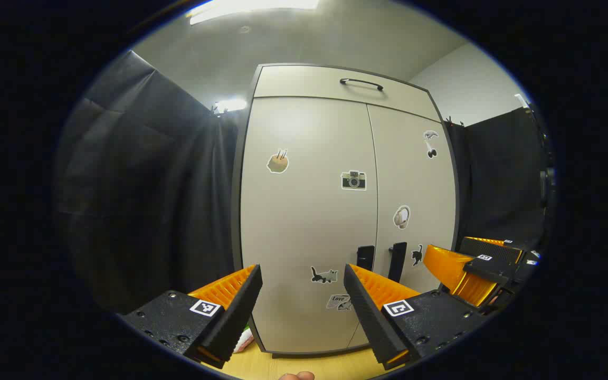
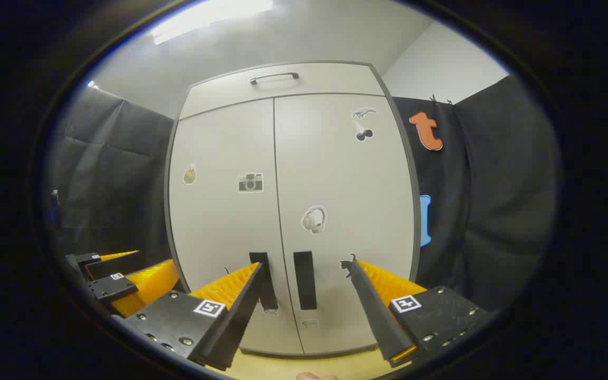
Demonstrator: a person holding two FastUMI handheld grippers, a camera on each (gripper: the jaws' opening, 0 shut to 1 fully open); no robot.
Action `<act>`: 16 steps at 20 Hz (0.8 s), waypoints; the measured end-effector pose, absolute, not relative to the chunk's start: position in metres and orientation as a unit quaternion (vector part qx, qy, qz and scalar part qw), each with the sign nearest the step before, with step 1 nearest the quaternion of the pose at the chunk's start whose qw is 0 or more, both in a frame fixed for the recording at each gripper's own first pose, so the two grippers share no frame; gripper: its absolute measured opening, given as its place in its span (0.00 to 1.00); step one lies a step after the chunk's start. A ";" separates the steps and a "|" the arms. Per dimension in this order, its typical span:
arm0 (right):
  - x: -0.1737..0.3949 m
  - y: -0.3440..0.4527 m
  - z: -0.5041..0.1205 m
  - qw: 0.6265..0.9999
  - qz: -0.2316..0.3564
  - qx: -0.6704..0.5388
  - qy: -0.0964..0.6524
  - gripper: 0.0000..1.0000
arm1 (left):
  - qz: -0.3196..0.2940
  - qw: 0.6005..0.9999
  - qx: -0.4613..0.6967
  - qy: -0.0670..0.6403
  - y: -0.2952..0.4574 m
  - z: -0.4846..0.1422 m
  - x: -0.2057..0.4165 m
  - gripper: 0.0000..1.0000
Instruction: Open the right door of the double-door shoe cabinet with the right hand, and open the left door with the left hand.
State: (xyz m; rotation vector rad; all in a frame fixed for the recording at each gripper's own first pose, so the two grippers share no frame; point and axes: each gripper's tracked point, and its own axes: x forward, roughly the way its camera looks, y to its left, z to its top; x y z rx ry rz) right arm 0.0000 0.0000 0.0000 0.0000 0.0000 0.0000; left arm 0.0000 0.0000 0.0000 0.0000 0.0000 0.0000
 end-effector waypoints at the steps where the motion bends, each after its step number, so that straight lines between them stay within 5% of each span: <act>1: 0.001 0.000 -0.001 1.000 0.001 0.000 0.000 0.98 | 0.004 1.000 0.001 0.000 0.003 0.000 -0.001 0.96; 16: 0.030 -0.005 -0.016 1.000 -0.014 -0.024 0.009 0.93 | 0.041 0.999 0.011 0.002 0.023 0.000 -0.011 0.96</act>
